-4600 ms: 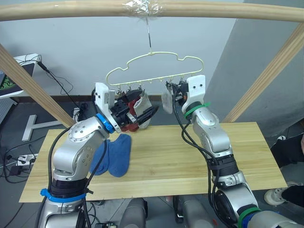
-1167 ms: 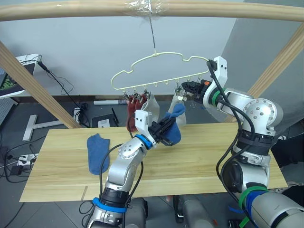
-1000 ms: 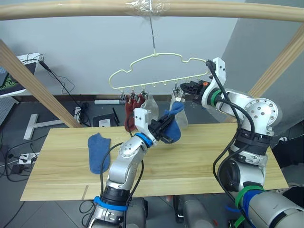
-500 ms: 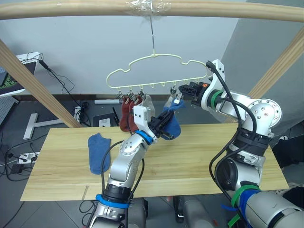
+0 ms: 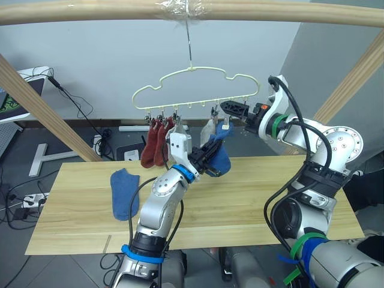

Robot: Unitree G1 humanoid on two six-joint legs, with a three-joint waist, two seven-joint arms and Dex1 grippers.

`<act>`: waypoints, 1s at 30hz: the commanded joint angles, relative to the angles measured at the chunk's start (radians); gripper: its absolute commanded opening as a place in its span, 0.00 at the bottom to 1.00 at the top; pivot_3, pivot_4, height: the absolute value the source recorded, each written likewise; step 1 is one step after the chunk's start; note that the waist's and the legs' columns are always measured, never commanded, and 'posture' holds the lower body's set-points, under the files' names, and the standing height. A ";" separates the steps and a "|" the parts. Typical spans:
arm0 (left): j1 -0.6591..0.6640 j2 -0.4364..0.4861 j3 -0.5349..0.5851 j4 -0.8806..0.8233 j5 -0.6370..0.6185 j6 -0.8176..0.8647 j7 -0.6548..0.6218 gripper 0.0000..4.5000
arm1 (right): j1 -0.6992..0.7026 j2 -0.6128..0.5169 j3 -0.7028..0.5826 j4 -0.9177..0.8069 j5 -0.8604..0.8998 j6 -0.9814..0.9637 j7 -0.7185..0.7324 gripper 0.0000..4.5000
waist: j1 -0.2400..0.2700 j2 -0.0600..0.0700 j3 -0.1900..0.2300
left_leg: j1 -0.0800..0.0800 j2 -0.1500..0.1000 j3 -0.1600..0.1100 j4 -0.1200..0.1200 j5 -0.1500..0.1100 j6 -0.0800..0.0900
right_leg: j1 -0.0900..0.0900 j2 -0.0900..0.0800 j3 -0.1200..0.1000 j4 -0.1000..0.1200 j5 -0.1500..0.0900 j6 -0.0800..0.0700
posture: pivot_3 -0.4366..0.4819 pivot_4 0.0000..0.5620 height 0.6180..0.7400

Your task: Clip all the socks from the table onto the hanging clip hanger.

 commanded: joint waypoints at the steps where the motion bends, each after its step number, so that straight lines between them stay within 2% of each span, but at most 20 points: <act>1: -0.008 -0.025 -0.019 -0.055 -0.072 0.056 -0.028 0.00 | 0.000 -0.050 0.028 -0.101 0.050 -0.027 0.057 1.00 | 0.001 0.000 0.000 | 0.000 0.000 0.000 0.000 0.000 0.000 | 0.000 0.000 0.000 0.000 0.000 0.000 | 0.44 0.44 1.00; 4: -0.009 -0.039 -0.020 -0.056 -0.124 0.117 -0.044 0.00 | 0.066 -0.115 0.120 -0.156 0.024 -0.104 0.101 1.00 | 0.000 0.000 0.000 | -0.001 -0.001 0.001 0.000 0.000 0.000 | 0.000 0.001 0.000 0.000 -0.001 0.002 | 0.44 0.43 1.00; 8: -0.011 -0.043 -0.016 -0.055 -0.153 0.149 -0.042 0.00 | 0.105 -0.143 0.169 -0.177 0.021 -0.169 0.121 1.00 | -0.003 0.000 0.000 | 0.000 -0.001 0.002 0.000 0.000 0.000 | 0.000 0.001 0.001 0.000 -0.003 0.005 | 0.43 0.42 1.00; 9: -0.011 -0.048 -0.012 -0.027 -0.155 0.143 -0.044 0.13 | 0.140 -0.151 0.205 -0.214 -0.010 -0.216 0.114 1.00 | -0.005 0.000 0.000 | 0.001 -0.001 0.003 0.000 0.000 0.000 | 0.000 0.001 0.001 0.000 -0.003 0.005 | 0.42 0.41 1.00; 13: -0.005 -0.053 0.001 0.041 -0.163 0.138 -0.063 0.38 | 0.275 -0.230 0.359 -0.300 -0.141 -0.410 0.129 1.00 | -0.008 0.001 0.000 | 0.001 0.000 0.003 0.000 0.000 0.000 | 0.000 0.003 0.001 0.000 -0.004 0.006 | 0.41 0.41 1.00; 20: 0.011 -0.023 0.010 0.077 -0.154 0.131 -0.092 0.87 | 0.380 -0.235 0.422 -0.336 -0.200 -0.550 0.115 1.00 | -0.013 0.001 0.000 | 0.002 0.000 0.006 0.001 0.000 0.000 | 0.000 0.003 0.002 0.000 -0.004 0.007 | 0.41 0.41 1.00; 22: 0.016 0.015 0.029 0.062 -0.153 0.135 -0.100 1.00 | 0.424 -0.243 0.453 -0.358 -0.232 -0.597 0.118 1.00 | -0.015 0.001 0.000 | 0.002 0.000 0.005 0.001 0.000 0.000 | 0.000 0.003 0.003 0.000 -0.004 0.007 | 0.41 0.41 1.00; 24: 0.015 0.046 0.050 0.042 -0.157 0.137 -0.101 1.00 | 0.456 -0.253 0.481 -0.369 -0.261 -0.644 0.123 1.00 | -0.017 0.001 0.000 | 0.002 0.001 0.004 0.000 0.000 0.000 | 0.000 0.004 0.002 0.000 -0.004 0.007 | 0.41 0.41 1.00; 28: 0.037 0.174 0.097 -0.063 -0.181 0.166 -0.141 1.00 | 0.511 -0.259 0.544 -0.374 -0.329 -0.749 0.126 1.00 | -0.023 0.000 0.000 | 0.002 0.002 0.005 0.000 0.000 0.000 | 0.000 0.004 0.003 0.000 -0.004 0.007 | 0.42 0.43 1.00; 30: 0.066 0.261 0.139 -0.123 -0.193 0.180 -0.169 1.00 | 0.532 -0.229 0.569 -0.343 -0.366 -0.817 0.111 0.91 | -0.025 0.000 0.000 | 0.002 0.002 0.005 0.000 0.000 0.000 | 0.000 0.004 0.003 0.000 -0.004 0.007 | 0.42 0.43 1.00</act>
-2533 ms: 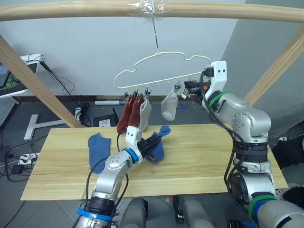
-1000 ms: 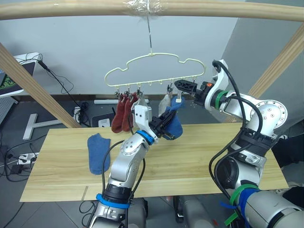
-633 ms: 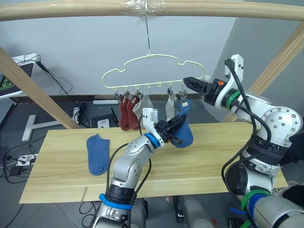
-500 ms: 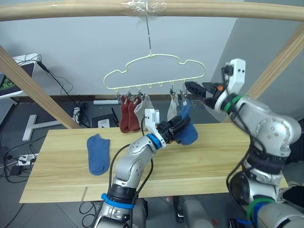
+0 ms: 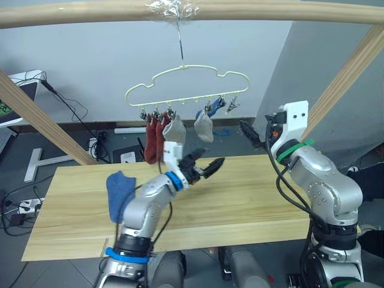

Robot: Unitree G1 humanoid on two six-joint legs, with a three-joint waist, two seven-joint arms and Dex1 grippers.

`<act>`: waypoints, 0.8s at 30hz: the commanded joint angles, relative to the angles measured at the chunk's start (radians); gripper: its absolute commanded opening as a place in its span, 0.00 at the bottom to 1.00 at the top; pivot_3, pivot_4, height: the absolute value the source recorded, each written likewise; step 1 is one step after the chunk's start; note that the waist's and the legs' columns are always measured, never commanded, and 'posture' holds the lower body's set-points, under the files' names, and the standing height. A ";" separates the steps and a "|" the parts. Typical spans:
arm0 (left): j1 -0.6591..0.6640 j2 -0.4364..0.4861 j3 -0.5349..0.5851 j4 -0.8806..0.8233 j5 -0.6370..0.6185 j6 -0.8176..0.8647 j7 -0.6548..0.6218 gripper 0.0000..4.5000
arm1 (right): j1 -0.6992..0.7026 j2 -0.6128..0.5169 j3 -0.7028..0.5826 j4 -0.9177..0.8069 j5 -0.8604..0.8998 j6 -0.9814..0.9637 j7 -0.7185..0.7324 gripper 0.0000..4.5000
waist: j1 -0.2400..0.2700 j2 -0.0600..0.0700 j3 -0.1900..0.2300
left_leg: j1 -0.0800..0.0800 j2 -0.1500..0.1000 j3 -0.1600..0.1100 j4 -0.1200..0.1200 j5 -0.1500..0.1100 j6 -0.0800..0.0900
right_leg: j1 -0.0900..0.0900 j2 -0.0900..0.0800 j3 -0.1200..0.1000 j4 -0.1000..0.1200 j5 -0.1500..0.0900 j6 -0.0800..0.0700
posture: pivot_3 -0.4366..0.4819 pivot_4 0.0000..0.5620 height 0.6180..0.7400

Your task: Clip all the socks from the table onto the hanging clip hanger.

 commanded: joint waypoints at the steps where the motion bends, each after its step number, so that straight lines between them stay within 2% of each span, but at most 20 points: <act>1: 0.041 0.100 0.055 -0.128 -0.030 0.016 -0.054 1.00 | 0.016 0.033 0.040 -0.007 -0.067 -0.129 -0.020 0.87 | -0.002 0.000 0.000 | 0.001 0.000 0.001 0.000 0.000 0.000 | 0.000 0.000 0.000 0.000 0.000 0.000 | 0.42 0.43 1.00; 6: 0.046 0.161 0.107 -0.187 -0.077 0.057 -0.047 1.00 | 0.014 0.056 0.100 0.029 -0.149 -0.212 -0.028 0.47 | 0.007 0.000 0.000 | 0.001 0.000 0.000 0.000 0.000 0.000 | 0.000 -0.002 0.000 0.000 0.000 0.000 | 0.42 0.43 1.00; 9: 0.027 0.179 0.144 -0.226 -0.093 0.077 -0.023 1.00 | 0.004 0.094 0.112 0.048 -0.161 -0.231 -0.039 0.47 | 0.010 -0.001 0.001 | 0.000 -0.001 0.001 0.001 0.000 0.000 | 0.000 -0.002 0.000 0.000 0.000 0.000 | 0.47 0.46 1.00; 11: 0.012 0.197 0.166 -0.266 -0.111 0.098 -0.008 1.00 | -0.011 0.121 0.111 0.081 -0.181 -0.255 -0.061 0.41 | 0.013 -0.004 0.003 | 0.000 -0.001 0.000 0.001 0.000 0.000 | 0.000 -0.005 0.000 0.000 0.000 0.000 | 0.49 0.47 1.00; 24: 0.014 0.231 0.182 -0.305 -0.134 0.116 0.006 1.00 | -0.077 0.163 0.114 0.225 -0.258 -0.348 -0.076 0.41 | 0.024 -0.004 0.007 | 0.001 0.000 -0.001 0.000 0.000 0.000 | 0.000 -0.005 -0.001 0.000 0.000 0.000 | 0.51 0.48 1.00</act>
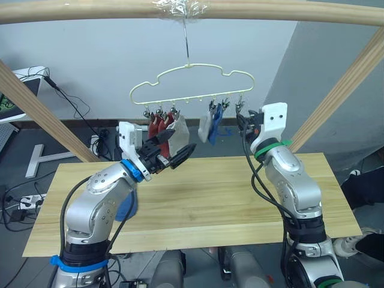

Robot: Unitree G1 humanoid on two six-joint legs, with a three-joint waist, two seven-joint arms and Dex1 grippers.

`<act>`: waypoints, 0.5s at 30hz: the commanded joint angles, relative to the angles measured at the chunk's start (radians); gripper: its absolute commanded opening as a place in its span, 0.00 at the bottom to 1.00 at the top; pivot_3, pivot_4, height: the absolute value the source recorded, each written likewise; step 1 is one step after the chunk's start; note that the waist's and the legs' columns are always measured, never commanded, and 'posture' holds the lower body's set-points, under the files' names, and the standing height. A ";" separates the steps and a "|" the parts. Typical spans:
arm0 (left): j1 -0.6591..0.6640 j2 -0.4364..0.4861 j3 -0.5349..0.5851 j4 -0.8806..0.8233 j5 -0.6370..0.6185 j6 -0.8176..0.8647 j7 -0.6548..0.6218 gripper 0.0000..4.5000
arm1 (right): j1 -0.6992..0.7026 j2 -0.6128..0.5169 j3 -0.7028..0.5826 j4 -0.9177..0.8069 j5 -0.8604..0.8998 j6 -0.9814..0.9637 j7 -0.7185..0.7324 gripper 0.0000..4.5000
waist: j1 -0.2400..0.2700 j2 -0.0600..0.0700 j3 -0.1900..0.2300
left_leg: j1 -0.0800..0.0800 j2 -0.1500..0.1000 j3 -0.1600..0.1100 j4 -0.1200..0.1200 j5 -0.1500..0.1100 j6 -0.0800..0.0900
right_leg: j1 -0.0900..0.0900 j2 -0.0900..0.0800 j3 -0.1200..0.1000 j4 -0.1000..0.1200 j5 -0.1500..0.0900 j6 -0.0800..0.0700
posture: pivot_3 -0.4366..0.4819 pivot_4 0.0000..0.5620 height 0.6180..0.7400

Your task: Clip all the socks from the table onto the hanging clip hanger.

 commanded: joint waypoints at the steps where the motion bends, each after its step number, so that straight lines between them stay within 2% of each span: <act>1: -0.006 0.010 0.017 -0.038 -0.015 -0.010 0.005 1.00 | -0.021 0.011 -0.004 0.004 -0.021 -0.045 -0.008 0.41 | 0.001 0.000 0.001 | 0.000 0.000 0.000 0.000 0.000 0.000 | 0.000 0.000 0.000 0.000 0.000 0.000 | 0.51 0.48 1.00; 15: -0.021 0.024 0.019 -0.037 -0.023 -0.012 0.005 1.00 | -0.085 0.059 -0.011 0.122 -0.068 -0.117 -0.026 0.41 | 0.002 0.000 0.004 | 0.000 0.000 0.000 0.000 0.000 0.000 | 0.000 -0.001 0.000 0.000 0.002 -0.003 | 0.52 0.48 1.00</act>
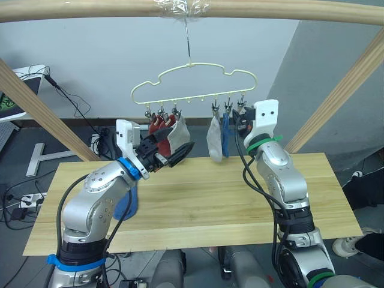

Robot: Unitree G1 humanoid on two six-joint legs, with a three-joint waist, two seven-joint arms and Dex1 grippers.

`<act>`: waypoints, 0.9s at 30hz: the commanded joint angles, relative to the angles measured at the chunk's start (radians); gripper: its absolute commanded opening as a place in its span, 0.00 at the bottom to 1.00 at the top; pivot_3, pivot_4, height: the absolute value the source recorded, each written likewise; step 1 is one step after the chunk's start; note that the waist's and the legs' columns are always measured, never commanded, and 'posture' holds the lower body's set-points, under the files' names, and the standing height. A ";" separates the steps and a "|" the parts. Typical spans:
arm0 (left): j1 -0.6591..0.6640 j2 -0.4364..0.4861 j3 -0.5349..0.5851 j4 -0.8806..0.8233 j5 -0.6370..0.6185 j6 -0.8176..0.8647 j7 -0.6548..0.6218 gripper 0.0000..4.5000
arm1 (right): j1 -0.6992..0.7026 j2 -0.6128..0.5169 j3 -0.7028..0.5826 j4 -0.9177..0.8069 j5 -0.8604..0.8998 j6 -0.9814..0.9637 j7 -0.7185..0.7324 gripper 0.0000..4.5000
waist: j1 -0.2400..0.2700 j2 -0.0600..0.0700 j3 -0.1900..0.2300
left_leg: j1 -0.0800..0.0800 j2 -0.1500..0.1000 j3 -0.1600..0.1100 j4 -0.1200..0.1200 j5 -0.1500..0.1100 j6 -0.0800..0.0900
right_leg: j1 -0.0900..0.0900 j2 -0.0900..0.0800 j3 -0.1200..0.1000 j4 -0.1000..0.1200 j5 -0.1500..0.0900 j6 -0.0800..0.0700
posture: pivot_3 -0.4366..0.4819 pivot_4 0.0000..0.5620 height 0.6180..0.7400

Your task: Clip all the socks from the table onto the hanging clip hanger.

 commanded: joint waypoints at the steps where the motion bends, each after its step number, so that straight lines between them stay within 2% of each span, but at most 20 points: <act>1: -0.014 0.009 0.015 -0.039 -0.020 -0.010 -0.003 1.00 | -0.031 0.006 -0.010 0.003 -0.011 -0.045 -0.007 0.41 | 0.000 0.000 0.000 | 0.000 0.000 0.000 0.000 0.000 0.000 | 0.000 0.000 0.000 0.000 0.000 -0.001 | 0.52 0.48 1.00; 9: -0.045 0.016 0.018 -0.055 -0.033 -0.002 0.001 1.00 | -0.098 0.025 -0.019 0.081 -0.009 -0.094 -0.012 0.41 | 0.000 0.000 0.001 | 0.000 0.000 0.000 0.000 0.000 0.000 | 0.000 0.000 0.000 0.000 0.001 -0.001 | 0.53 0.48 1.00; 27: -0.103 0.021 0.010 -0.081 -0.067 0.009 0.008 1.00 | -0.130 0.022 -0.024 0.126 -0.012 -0.124 0.003 0.41 | 0.001 0.000 0.001 | 0.000 0.000 0.000 0.000 0.000 0.000 | 0.000 0.000 -0.001 0.000 0.001 -0.002 | 0.54 0.45 1.00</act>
